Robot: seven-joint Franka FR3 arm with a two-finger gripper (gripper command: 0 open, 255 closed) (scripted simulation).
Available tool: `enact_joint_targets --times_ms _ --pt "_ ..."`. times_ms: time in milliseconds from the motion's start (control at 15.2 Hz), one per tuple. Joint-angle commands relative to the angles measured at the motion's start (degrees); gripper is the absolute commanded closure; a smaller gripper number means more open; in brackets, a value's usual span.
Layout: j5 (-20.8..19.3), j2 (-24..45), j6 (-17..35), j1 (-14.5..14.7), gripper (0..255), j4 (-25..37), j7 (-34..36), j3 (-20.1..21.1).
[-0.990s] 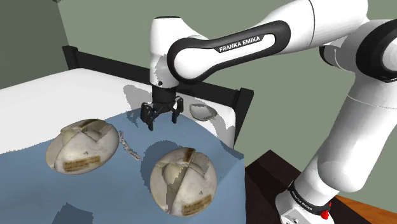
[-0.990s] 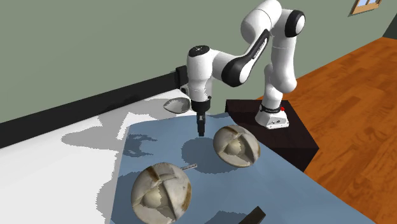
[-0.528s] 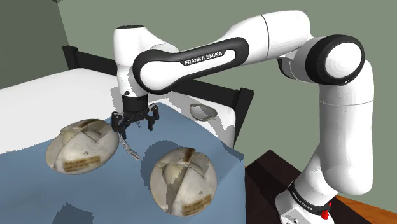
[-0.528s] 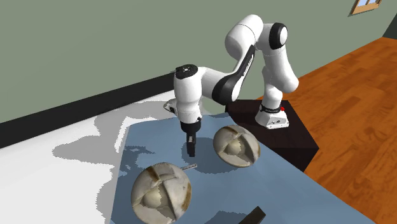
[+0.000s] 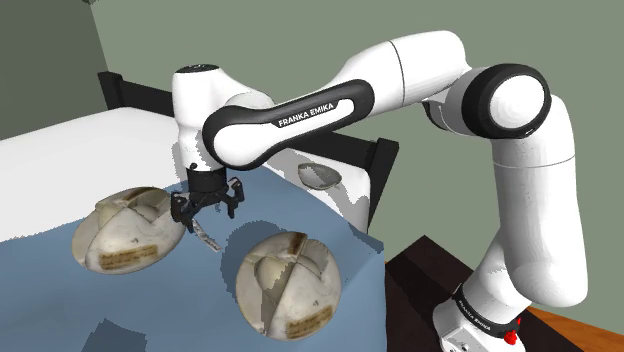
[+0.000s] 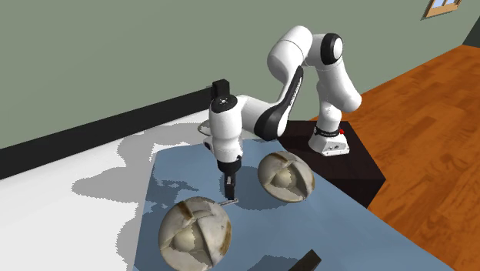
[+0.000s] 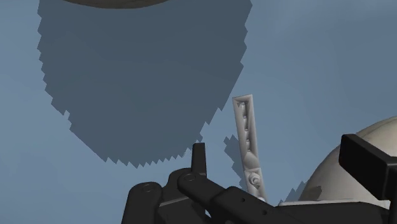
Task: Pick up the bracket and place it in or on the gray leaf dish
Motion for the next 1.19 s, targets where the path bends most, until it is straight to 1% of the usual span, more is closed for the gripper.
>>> enact_joint_targets --times_ms 0,462,528,1122 --pt "-0.2 0.2 1.0 0.0 0 -0.8 0.1 -0.1" --pt "-0.2 0.2 0.9 0.0 0 -0.7 0.1 -0.1" --pt "-0.2 0.2 0.9 0.0 255 -0.7 0.1 -0.1" --pt "-0.2 0.2 0.9 0.0 255 -0.7 0.1 -0.1"
